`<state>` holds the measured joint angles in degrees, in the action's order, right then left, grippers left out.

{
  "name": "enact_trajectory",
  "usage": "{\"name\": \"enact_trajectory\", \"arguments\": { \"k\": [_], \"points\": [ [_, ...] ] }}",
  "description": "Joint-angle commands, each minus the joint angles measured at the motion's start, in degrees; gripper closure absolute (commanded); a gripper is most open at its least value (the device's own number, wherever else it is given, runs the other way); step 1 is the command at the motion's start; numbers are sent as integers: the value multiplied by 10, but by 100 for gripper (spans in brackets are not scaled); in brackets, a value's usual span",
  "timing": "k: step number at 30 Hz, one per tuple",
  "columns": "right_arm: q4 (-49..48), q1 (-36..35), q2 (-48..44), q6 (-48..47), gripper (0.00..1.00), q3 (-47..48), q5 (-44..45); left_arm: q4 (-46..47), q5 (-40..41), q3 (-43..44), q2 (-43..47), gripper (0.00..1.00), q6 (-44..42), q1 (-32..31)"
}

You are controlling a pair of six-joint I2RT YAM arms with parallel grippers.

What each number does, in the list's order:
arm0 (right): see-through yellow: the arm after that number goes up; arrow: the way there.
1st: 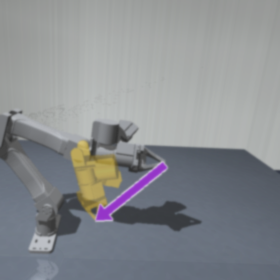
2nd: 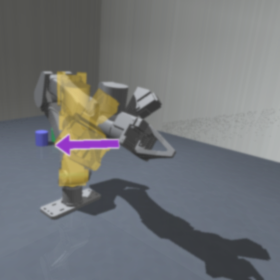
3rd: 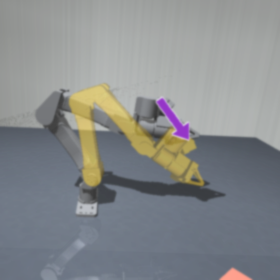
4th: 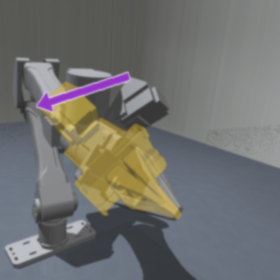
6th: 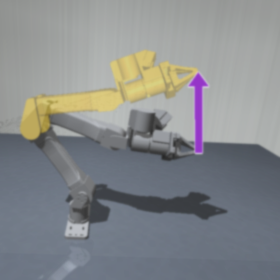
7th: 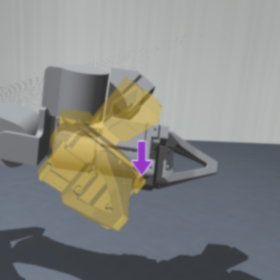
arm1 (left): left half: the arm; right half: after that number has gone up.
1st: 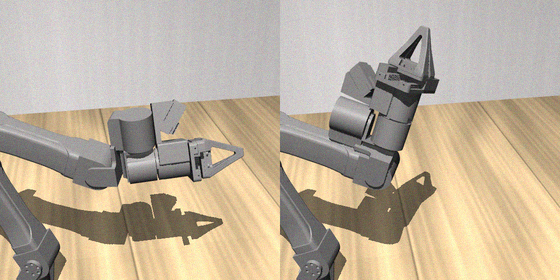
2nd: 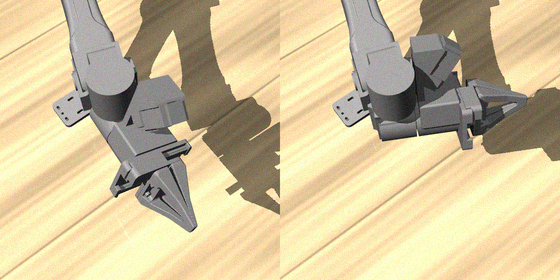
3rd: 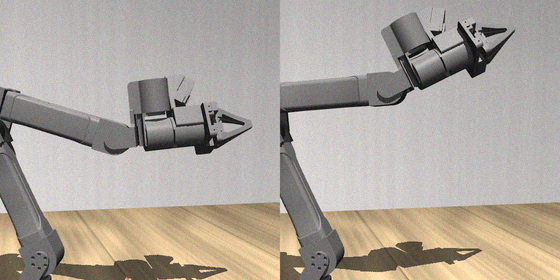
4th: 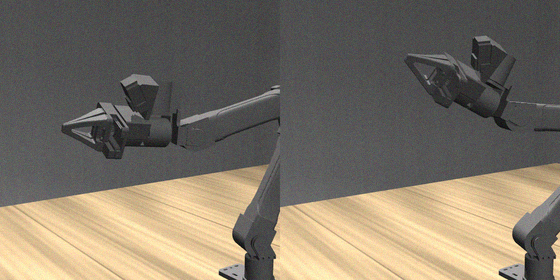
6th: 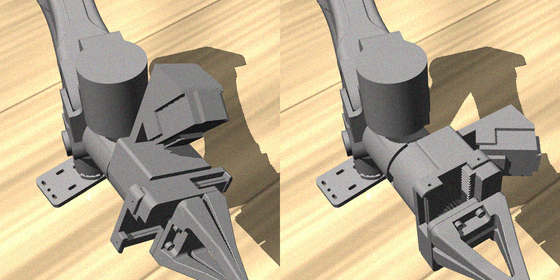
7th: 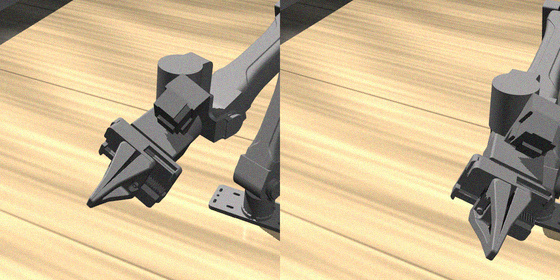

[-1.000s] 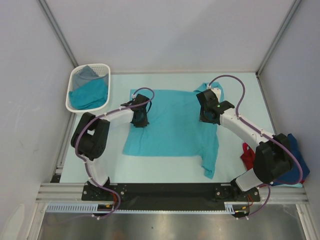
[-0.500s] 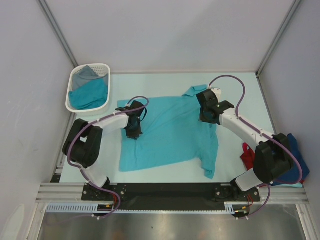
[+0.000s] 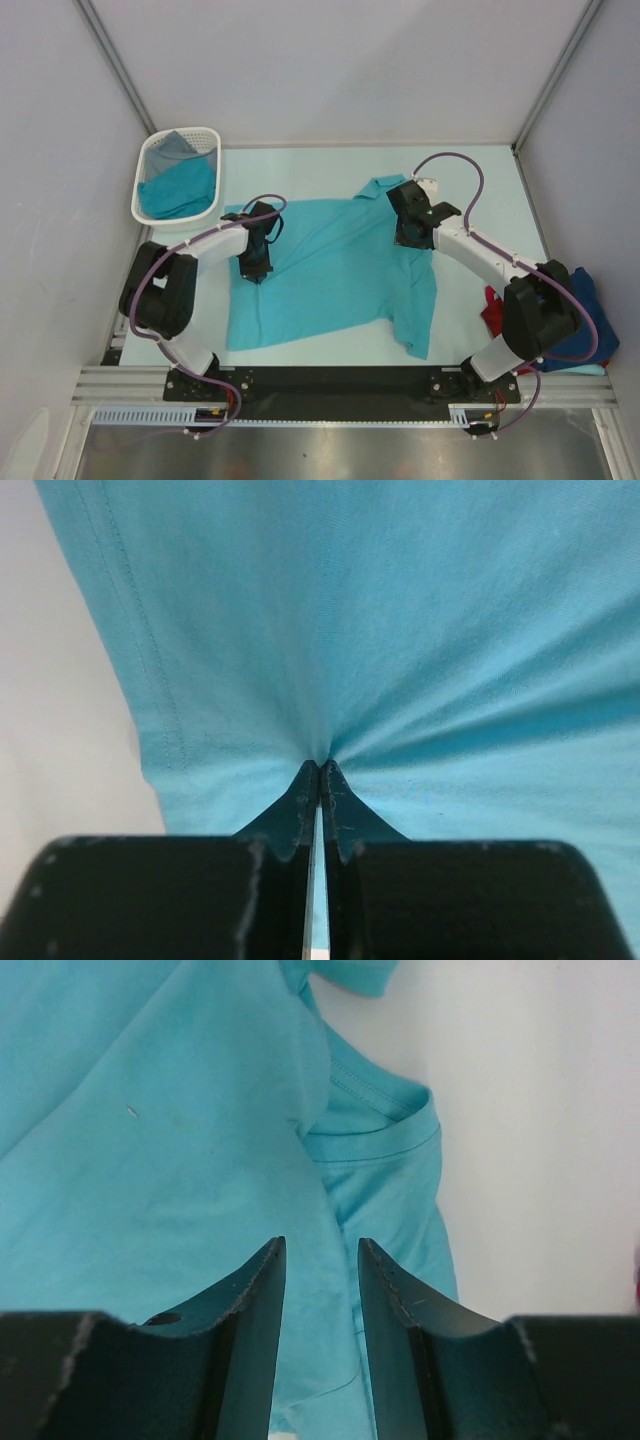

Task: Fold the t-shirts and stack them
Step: Flatten out the tshirt

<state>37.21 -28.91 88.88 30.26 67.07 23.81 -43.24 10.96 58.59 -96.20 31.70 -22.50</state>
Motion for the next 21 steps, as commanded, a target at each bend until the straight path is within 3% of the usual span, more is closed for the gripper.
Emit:
{"name": "enact_trajectory", "arguments": {
  "k": [1, 13, 21],
  "points": [
    [-3, 6, 5, 9, 59, 8, 29, -15, 28, 8, 24, 95, -21, 17],
    [7, 65, -13, -7, 59, 1, 33, -19, 25, 16, 30, 90, -38, 79],
    [9, 61, 30, -1, 53, -6, 29, -11, 18, 25, 50, 59, -32, 75]
  ]
}}
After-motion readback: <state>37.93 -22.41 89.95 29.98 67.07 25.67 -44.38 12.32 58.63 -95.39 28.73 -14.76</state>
